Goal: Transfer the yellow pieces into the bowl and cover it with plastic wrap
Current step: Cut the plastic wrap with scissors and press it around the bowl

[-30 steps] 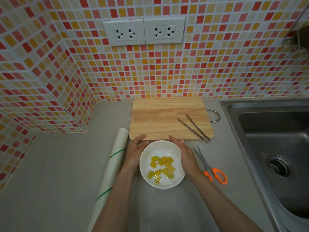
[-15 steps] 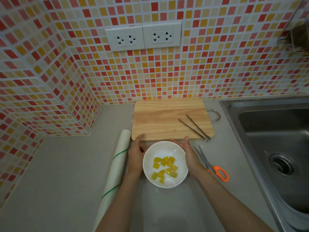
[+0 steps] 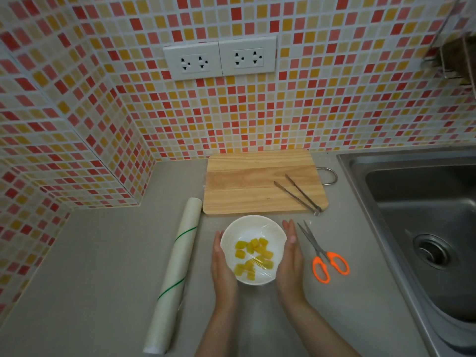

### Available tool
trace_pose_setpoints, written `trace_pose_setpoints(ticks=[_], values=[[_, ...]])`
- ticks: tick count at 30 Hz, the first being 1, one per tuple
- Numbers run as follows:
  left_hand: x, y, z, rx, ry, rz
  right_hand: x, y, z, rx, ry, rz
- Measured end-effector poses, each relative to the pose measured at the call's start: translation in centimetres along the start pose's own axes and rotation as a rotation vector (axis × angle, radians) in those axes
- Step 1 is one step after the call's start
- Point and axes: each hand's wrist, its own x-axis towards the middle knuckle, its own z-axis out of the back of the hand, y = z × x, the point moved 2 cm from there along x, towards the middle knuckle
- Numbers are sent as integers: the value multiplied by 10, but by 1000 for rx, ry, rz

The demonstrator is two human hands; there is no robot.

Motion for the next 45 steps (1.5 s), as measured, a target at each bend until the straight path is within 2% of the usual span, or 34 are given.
trace_pose_setpoints(ticks=[3, 6, 9, 11, 15, 18, 21, 24, 27, 30, 38, 42, 45], values=[[5, 13, -7, -158, -30, 107, -2, -8, -10, -30, -115, -15], [-8, 3, -16, -204, -123, 23, -1, -10, -12, -7, -183, -65], [-18, -13, -24, -109, -156, -104, 1, -9, -13, 111, -194, -157], [-17, -26, -22, 8, -110, -137, -4, -6, -10, 151, -168, -201], [12, -43, -10, 331, 83, -204, -13, 3, 11, 16, -67, -227], [22, -50, 4, 335, -9, -310, 3, 24, 29, -106, -36, -151], [6, -43, 5, 280, -112, -315, 32, 49, 22, -196, 181, 8], [-13, -25, -5, 226, -73, -253, 54, 54, -1, -345, 457, 85], [-15, -18, -11, 171, -50, -226, 63, 40, -17, -420, 586, 104], [-10, -20, -13, 125, -39, -220, 64, 28, -17, -428, 569, 98], [4, -20, -15, 36, -10, -103, 66, 22, -8, -186, 475, -180], [10, -22, -14, 5, 26, -20, 64, 9, -6, -155, 428, -246], [10, -22, -14, 33, 35, -31, 61, 11, -6, -78, 406, -305]])
